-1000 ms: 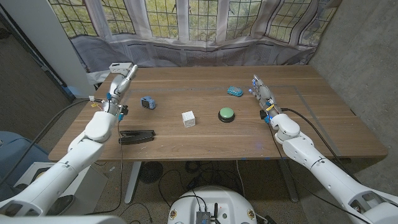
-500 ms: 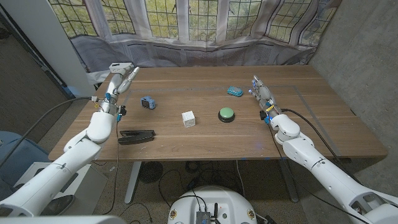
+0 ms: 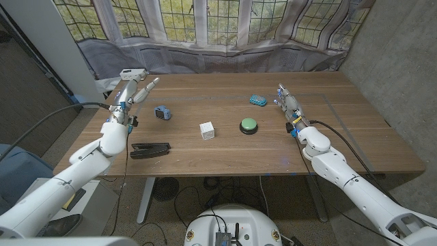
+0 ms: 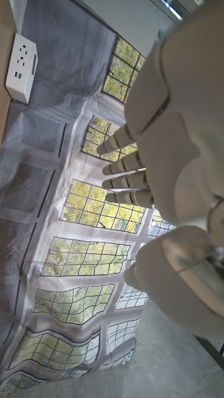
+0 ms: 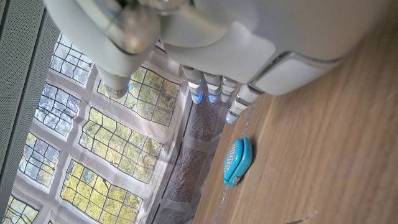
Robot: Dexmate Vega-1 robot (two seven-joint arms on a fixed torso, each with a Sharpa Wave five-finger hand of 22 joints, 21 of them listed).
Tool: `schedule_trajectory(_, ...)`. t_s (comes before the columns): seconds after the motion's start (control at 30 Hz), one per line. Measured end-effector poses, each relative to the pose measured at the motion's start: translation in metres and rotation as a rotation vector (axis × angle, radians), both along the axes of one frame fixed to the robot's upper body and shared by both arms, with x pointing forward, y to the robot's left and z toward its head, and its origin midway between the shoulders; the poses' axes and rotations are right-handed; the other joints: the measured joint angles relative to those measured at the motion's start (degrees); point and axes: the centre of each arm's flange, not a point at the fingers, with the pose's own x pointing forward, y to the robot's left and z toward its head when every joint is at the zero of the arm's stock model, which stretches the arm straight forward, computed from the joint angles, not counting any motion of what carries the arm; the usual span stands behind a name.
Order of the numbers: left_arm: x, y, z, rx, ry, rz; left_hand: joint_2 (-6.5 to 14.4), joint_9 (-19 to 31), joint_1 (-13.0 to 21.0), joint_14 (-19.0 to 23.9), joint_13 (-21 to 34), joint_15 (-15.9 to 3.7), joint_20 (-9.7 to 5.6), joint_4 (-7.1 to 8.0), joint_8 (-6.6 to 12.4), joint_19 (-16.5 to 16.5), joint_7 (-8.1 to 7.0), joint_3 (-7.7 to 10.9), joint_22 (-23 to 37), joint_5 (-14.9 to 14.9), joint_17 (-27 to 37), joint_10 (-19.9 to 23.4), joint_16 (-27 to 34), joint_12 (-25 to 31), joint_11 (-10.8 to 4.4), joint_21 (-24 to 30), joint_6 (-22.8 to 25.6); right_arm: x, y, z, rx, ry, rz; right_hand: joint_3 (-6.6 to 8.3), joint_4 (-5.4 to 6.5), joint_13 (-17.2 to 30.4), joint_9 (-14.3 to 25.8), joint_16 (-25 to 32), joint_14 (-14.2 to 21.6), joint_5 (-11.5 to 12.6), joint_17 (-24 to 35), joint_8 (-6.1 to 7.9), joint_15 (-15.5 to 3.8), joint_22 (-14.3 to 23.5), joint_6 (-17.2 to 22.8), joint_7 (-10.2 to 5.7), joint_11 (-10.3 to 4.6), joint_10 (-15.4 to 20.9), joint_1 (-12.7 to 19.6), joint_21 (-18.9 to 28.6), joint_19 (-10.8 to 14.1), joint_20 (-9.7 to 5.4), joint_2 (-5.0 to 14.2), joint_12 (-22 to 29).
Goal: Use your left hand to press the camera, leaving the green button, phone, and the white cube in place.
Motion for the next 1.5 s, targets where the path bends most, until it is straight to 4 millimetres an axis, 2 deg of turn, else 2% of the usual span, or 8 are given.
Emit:
schedule_trajectory(0.23,-0.002,-0.005,0.003,0.039,0.013,0.038,0.0,0.0,0.0,-2.3,0.0,1.44,1.08,0.00,0.00,-1.9,-0.39,0.00,0.3,0.0,0.1,-1.8,-0.9,-1.1,-0.26,-0.7,0.4,-0.001,-0.001,-0.002,0.003,0.003,0.000,0.00,0.00,0.0,0.0,0.0,0.0,0.0,0.0,0.00,0.00,0.0,0.0,0.00,0.00,0.0,0.0,0.0,0.0,0.00,0.00,0.0)
schedule_trajectory(0.43,-0.001,-0.006,0.005,0.057,0.046,0.066,0.0,0.0,0.0,-4.2,0.3,2.14,1.13,0.25,-0.32,-4.0,-0.70,-0.25,0.3,0.0,0.1,-4.1,-0.9,-2.0,-0.02,-1.0,0.9,-0.001,-0.002,-0.003,0.005,0.006,0.001,0.00,0.00,0.2,0.0,0.0,0.0,0.0,0.0,0.00,0.00,0.0,0.0,0.00,0.00,0.0,0.0,0.0,0.3,0.31,0.00,0.0)
schedule_trajectory(0.53,-0.001,-0.007,0.005,0.068,0.063,0.077,-0.4,0.0,-0.6,-5.1,0.3,2.16,1.09,0.53,-0.32,-4.6,-0.28,-0.53,0.3,0.0,0.1,-4.7,-1.3,-2.3,0.00,-1.0,2.1,-0.001,-0.002,-0.004,0.006,0.008,0.002,0.00,0.00,0.3,0.0,0.0,0.0,0.0,0.0,0.00,0.00,0.0,0.0,0.00,0.00,0.0,0.0,0.0,0.3,0.31,0.00,0.0)
schedule_trajectory(0.8,0.000,-0.011,0.010,0.092,0.102,0.096,-0.7,0.0,-2.1,-6.9,0.3,2.57,1.08,1.38,0.40,-6.4,1.41,-1.37,0.3,0.0,0.4,-6.9,-1.3,-2.9,0.14,-1.0,7.1,-0.002,-0.004,-0.006,0.010,0.008,0.002,0.00,0.00,0.3,0.0,0.0,0.0,0.0,0.0,0.00,0.00,0.0,0.0,0.00,0.00,0.0,0.0,0.0,0.0,0.63,0.00,0.0)
schedule_trajectory(0.93,0.000,-0.013,0.012,0.103,0.117,0.103,-1.1,-0.2,-3.3,-8.0,0.3,2.63,1.07,1.70,1.36,-7.0,2.31,-2.18,0.3,0.0,0.4,-8.1,-1.3,-2.9,-0.45,-1.0,11.5,-0.003,-0.005,-0.006,0.010,0.008,0.002,0.00,0.00,0.3,0.0,0.0,0.0,0.0,0.0,0.00,0.00,0.0,0.0,0.00,0.00,0.0,0.0,0.0,0.0,0.63,0.00,0.0)
schedule_trajectory(1.2,0.001,-0.018,0.019,0.127,0.155,0.122,-1.8,-0.2,-4.9,-9.4,0.3,2.47,1.21,2.56,3.11,-8.0,6.04,-3.38,0.3,0.4,0.3,-9.9,-1.0,-3.2,-1.60,-0.7,23.0,-0.004,-0.007,-0.006,0.012,0.008,0.002,0.00,0.00,0.3,0.0,0.0,0.3,0.0,0.0,0.00,0.32,0.0,0.0,0.00,0.00,0.0,0.0,-0.3,0.0,0.62,0.00,0.0)
schedule_trajectory(1.3,0.001,-0.020,0.021,0.135,0.165,0.131,-1.8,-0.2,-4.9,-9.6,0.3,2.25,1.22,2.71,3.12,-8.0,6.77,-3.54,0.3,0.4,0.3,-9.8,-1.0,-3.2,-1.61,-0.7,24.8,-0.004,-0.008,-0.007,0.013,0.008,0.002,0.00,0.00,0.3,0.0,0.0,0.3,0.0,0.0,0.00,0.32,0.0,0.0,0.00,0.00,0.0,0.0,-0.3,0.0,0.62,0.00,0.0)
schedule_trajectory(1.5,0.001,-0.024,0.025,0.166,0.175,0.160,-1.6,-0.2,-5.1,-9.5,0.3,1.94,1.22,2.65,3.55,-8.0,7.28,-3.91,0.3,0.9,0.3,-9.3,-0.8,-2.9,-2.12,-0.5,26.5,-0.004,-0.009,-0.009,0.016,0.011,0.002,0.00,0.00,0.3,0.0,0.0,0.3,0.0,0.0,0.00,0.32,0.0,0.0,0.00,0.00,0.0,0.0,-0.3,0.0,0.62,0.00,0.0)
